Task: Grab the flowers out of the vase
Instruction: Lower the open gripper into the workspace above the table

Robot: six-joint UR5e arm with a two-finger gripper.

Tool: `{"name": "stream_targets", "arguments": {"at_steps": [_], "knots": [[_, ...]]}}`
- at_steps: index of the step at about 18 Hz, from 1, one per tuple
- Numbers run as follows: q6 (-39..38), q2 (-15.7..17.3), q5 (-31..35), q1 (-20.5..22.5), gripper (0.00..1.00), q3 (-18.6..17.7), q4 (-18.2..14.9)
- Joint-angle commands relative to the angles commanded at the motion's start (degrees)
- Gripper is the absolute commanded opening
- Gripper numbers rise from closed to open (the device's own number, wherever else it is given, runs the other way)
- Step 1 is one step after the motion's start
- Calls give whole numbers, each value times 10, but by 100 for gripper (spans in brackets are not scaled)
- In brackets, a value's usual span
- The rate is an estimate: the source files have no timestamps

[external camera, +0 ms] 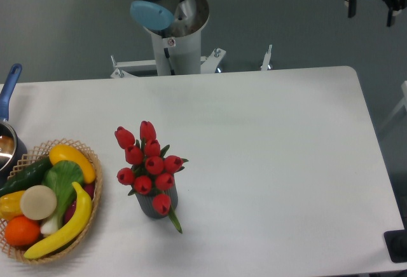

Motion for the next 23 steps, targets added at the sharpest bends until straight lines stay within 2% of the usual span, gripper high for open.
{"name": "stream_targets", "arguments": {"at_steps": [8, 15, 23], "knots": [[-3, 2, 2, -7, 100, -6, 2], [-34, 4, -14, -6, 100, -11, -3], [-141, 11, -19, -39, 100, -24, 1]]}}
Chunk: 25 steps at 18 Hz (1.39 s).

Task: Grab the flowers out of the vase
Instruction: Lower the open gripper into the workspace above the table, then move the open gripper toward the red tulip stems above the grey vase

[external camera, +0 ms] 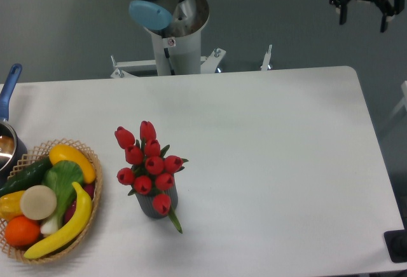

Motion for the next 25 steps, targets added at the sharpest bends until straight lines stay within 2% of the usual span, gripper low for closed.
{"name": "stream_targets", "arguments": {"at_steps": [5, 8, 11, 13, 18, 20, 22, 25], "knots": [[-85, -5, 0, -39, 100, -3, 2], [-146, -26, -1, -82, 100, -2, 4], [-196, -36, 0, -105, 100, -2, 27], [-236, -38, -3, -115, 100, 2, 28], [-279, -56, -93, -125, 100, 4, 29], [-312, -62, -130, -137, 100, 3, 50], [-326, -62, -144, -145, 100, -1, 68], [-327, -62, -149, -155, 100, -5, 69]]}}
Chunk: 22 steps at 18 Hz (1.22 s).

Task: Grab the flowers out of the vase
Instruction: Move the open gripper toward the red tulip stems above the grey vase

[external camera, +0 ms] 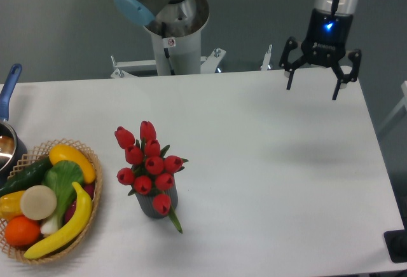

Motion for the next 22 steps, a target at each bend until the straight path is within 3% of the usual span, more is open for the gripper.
{"name": "stream_targets", "arguments": {"at_steps": [9, 12, 18, 22], "knots": [[-62, -1, -103, -21, 100, -8, 1], [-55, -12, -152, -26, 100, -14, 19], [-40, -33, -151, -70, 100, -11, 33], [22, -48, -156, -94, 100, -11, 33]]}}
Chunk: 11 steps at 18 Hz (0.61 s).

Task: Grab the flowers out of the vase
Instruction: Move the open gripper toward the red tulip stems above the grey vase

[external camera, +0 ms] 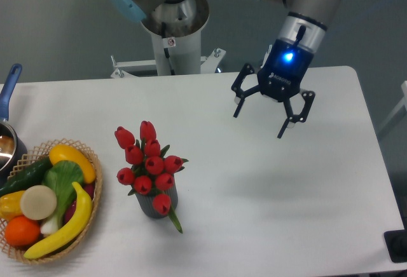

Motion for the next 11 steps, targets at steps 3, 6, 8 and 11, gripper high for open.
{"name": "stream_targets", "arguments": {"at_steps": [3, 6, 8, 11], "knots": [[53, -7, -4, -7, 100, -6, -3], [56, -12, -8, -33, 100, -9, -3], [60, -16, -41, -36, 100, -19, -1], [67, -23, -62, -41, 100, -22, -1]]}}
